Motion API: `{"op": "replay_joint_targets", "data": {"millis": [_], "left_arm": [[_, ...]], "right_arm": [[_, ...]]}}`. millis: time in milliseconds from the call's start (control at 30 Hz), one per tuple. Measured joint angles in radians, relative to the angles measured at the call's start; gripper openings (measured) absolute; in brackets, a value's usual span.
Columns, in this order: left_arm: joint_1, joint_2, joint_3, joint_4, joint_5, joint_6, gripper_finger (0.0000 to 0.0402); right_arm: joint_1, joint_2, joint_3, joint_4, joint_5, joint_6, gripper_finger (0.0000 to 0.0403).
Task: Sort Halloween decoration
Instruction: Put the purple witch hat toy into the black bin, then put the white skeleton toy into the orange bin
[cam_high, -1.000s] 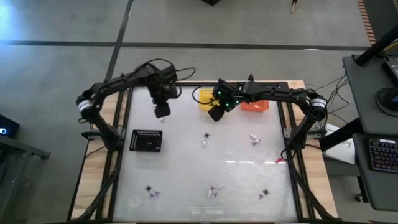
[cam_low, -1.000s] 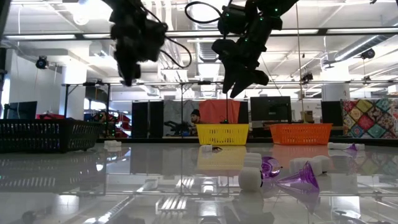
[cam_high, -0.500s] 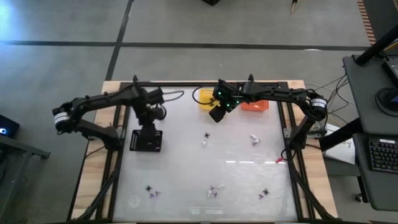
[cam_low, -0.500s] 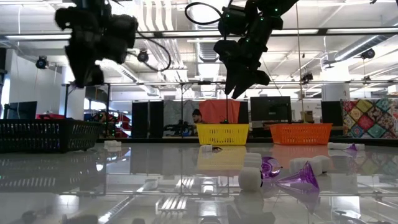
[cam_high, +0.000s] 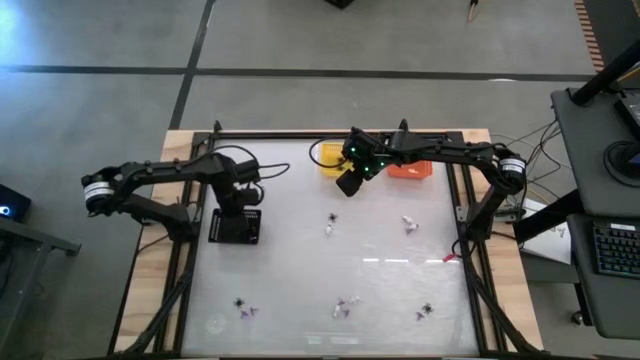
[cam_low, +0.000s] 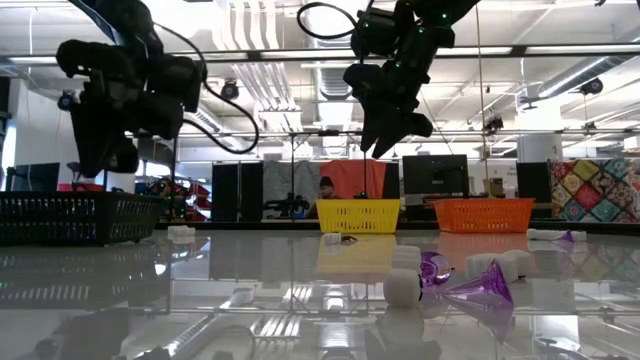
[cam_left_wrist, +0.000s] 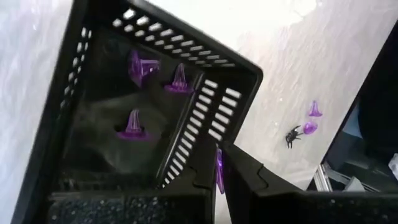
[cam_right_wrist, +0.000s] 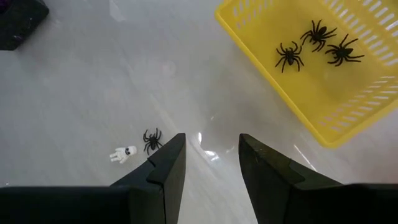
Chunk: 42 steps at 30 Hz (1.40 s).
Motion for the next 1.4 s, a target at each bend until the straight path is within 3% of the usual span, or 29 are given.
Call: {"op": "replay_joint_targets", "data": {"millis": [200,667,1033,1200,1400], "left_arm": [[0.000,0.001,0.012,0.023,-0.063,-0.029,0.0007],[0.000,0.001,0.024,0.012,-0.068,-0.044,0.0100],[-0.002,-0.049,0.108,-0.036,-0.069,0.009,0.0102],[-0.002,-0.127,0.126,-0.039,-0.070,0.037,0.0102],[-0.002,-0.226,0.121,-0.042,-0.070,0.047,0.0102]], "right_arm": [[0.000,0.000,0.000,0.000,-0.002,-0.001,0.0139],[0.000,0.000,0.000,0.000,-0.002,0.046,0.0139],[0.009,0.020,0.000,0.105,-0.006,0.061,0.0139],[0.048,0.039,0.000,0.161,-0.130,0.126,0.0131],[0.115,0.043,0.000,0.193,-0.147,0.224,0.0120]]}}
